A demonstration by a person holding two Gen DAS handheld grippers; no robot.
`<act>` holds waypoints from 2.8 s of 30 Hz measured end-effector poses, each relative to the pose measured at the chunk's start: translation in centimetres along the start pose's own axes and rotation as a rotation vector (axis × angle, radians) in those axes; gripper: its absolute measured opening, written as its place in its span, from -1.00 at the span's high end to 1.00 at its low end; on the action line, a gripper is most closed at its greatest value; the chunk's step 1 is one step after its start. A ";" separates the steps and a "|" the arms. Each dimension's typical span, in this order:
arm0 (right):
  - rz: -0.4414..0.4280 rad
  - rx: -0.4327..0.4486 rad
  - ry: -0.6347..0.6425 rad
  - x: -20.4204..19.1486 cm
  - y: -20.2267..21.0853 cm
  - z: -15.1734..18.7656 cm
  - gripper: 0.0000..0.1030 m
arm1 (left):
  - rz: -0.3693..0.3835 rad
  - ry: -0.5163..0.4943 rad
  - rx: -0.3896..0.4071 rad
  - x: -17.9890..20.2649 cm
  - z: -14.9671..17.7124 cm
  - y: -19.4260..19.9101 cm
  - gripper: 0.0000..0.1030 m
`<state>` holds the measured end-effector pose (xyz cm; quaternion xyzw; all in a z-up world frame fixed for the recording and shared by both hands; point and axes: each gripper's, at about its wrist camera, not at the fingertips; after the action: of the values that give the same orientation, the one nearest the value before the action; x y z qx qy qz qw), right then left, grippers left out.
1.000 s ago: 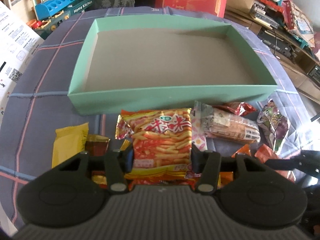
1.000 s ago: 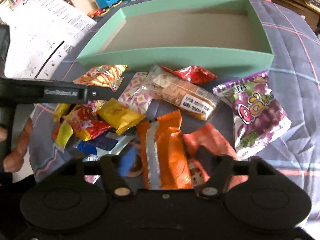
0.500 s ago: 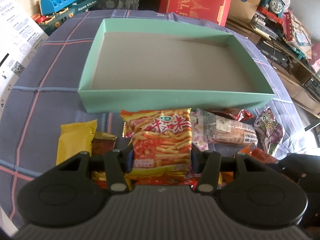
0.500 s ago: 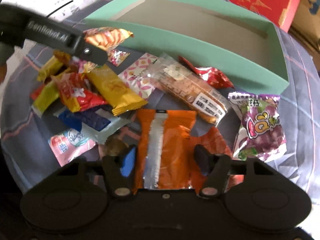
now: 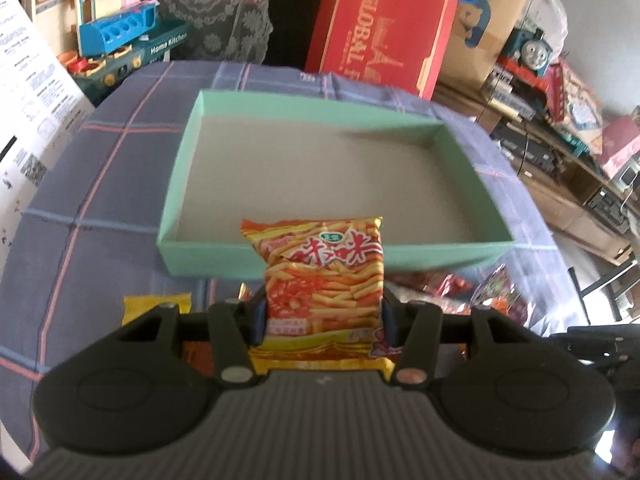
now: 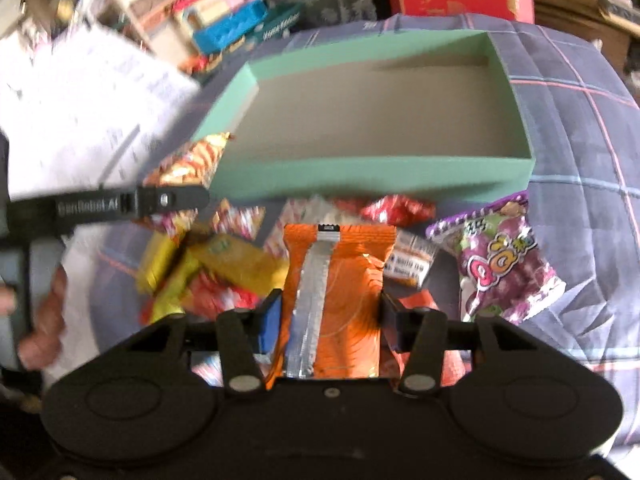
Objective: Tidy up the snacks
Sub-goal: 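Lower both snacks into the green tray and open both tools, then grasp the orange wrapped snack with the right tool while the left tool grasps the pink candy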
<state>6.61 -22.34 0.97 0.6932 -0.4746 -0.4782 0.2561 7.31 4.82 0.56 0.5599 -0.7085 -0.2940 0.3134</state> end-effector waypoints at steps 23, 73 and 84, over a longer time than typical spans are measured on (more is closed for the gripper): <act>0.134 0.198 -0.009 3.4 -5.5 -17.3 0.03 | -0.213 -0.017 -0.026 -5.7 -15.3 -12.7 0.00; 0.129 0.098 -0.147 6.1 0.7 4.5 -0.74 | 0.044 -0.208 -0.204 4.7 6.8 -1.5 -0.82; 0.134 0.063 -0.153 7.0 -0.3 5.4 -0.45 | 0.063 -0.313 -0.216 7.2 7.8 -3.1 -0.17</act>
<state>2.50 -28.03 -4.46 0.6290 -0.5529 -0.4965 0.2284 1.89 -2.32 -5.96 0.4480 -0.7302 -0.4416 0.2667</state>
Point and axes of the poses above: each gripper's, at about its wrist camera, not at the fingertips, and y roughly against the way its jaws point, x to its right, z to its underside, and after that the axes turned 11 degrees about -y, right-handed
